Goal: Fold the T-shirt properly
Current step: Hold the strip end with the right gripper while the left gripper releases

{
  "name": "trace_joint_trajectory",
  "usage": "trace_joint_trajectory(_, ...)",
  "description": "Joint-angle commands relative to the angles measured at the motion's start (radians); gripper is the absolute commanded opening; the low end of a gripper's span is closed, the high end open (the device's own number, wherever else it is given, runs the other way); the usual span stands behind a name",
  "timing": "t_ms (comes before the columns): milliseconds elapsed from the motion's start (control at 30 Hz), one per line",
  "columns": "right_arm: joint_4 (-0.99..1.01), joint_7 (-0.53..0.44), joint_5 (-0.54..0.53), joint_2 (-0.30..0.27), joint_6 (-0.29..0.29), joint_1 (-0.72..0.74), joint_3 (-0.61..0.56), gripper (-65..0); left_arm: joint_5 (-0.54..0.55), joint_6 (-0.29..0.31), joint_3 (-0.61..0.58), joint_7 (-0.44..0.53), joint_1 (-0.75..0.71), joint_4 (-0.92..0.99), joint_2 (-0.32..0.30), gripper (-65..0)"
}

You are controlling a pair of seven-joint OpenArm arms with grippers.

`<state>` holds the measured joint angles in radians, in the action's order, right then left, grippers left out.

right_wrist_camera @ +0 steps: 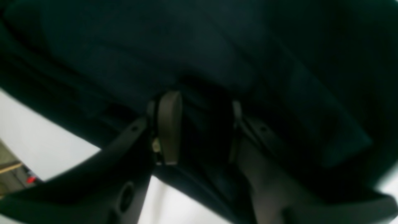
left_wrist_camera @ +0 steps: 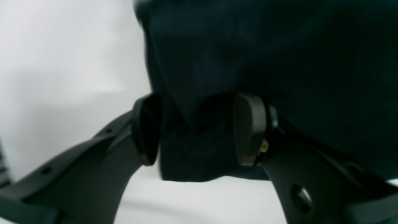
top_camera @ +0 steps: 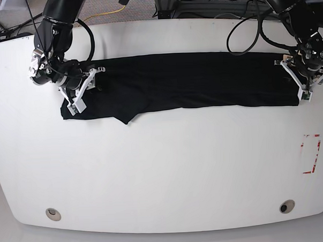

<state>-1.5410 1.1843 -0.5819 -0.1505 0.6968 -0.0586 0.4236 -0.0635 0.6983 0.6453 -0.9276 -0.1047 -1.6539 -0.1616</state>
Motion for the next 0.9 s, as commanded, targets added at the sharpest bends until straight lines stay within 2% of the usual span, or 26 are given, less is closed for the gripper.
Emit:
trace_joint_trajectory(0,0.023,-0.033,-0.003,-0.028,0.001,0.01,-0.015,-45.7,0.027,0.0,0.003,-0.02,0.015,-0.062,-0.005,-31.0)
trace_joint_trajectory(200,0.058,-0.063,-0.003,-0.048,0.001,0.009,-0.022,-45.7,0.17,0.0,0.067,-0.158,0.044,-0.159,-0.017,-30.3)
trace_joint_trajectory(433,0.058,-0.065,-0.003,-0.048,0.001,0.01,-0.022,-45.7,0.33,0.0,0.169,-0.255,0.098,-0.098,-0.074,-16.8)
trace_joint_trajectory(500,0.056,-0.065,-0.003,-0.048,0.001,0.01,-0.024,-45.7,0.371,0.0,0.192,-0.255,0.098,-0.041,-0.088,-16.3)
trace_joint_trajectory(767,0.055,-0.065,-0.003,-0.048,0.001,0.01,-0.024,-45.7,0.56,0.0,0.215,-0.245,0.13,0.272,-0.206,-16.3)
trace_joint_trajectory(867,0.053,-0.065,-0.003,-0.048,0.001,0.01,-0.024,-45.7,0.62,0.0,0.209,-0.216,0.127,0.343,-0.224,-16.3)
